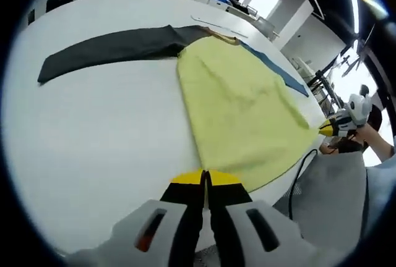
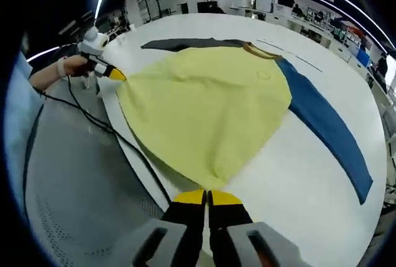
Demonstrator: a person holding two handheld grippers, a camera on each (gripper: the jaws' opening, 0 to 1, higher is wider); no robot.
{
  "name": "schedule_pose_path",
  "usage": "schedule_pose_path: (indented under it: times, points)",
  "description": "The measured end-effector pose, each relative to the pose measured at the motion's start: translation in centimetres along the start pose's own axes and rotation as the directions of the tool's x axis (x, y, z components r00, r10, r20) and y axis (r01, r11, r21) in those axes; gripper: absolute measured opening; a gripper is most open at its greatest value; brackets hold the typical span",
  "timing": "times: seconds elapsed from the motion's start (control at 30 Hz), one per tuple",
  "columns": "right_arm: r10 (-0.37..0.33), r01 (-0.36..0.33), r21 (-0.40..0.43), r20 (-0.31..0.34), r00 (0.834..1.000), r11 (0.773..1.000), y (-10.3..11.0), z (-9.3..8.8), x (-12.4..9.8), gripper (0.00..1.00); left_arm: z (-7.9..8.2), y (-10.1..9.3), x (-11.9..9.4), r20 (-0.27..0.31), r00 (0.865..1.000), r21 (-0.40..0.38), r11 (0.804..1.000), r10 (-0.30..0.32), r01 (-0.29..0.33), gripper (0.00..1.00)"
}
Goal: Fold the garment on the visible template until the final outline fits inside the template.
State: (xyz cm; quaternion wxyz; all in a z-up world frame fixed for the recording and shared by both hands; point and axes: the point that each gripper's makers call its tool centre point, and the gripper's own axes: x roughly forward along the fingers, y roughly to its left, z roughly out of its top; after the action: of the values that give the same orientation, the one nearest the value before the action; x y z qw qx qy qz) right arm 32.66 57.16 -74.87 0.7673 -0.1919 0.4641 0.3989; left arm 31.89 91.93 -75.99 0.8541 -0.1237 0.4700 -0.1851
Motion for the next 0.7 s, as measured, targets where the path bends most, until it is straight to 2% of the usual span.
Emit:
schedule_pose_path:
  times: [0.37,0.53,0.7]
  points:
    - [-0.022,0.014,-0.083,-0.099,0.995,0.996,0.2,-2.5,0.8,0.0,-0.8,-0.2,0.3,-0.033,0.999,-0.006,1.0,-0.007,0.007,0.0]
    - [-0.035,0.024,-0.095,-0.118,0.992,0.995,0.1,-3.0,0.9,0.0,-1.3,-0.3,0.6,-0.061,0.998,0.006,1.0,-0.01,0.01,0.0]
    - [-0.036,0.023,-0.099,-0.123,0.992,0.995,0.2,-3.1,1.0,0.0,-1.3,0.0,0.6,-0.059,0.998,-0.001,1.0,-0.015,0.015,0.0]
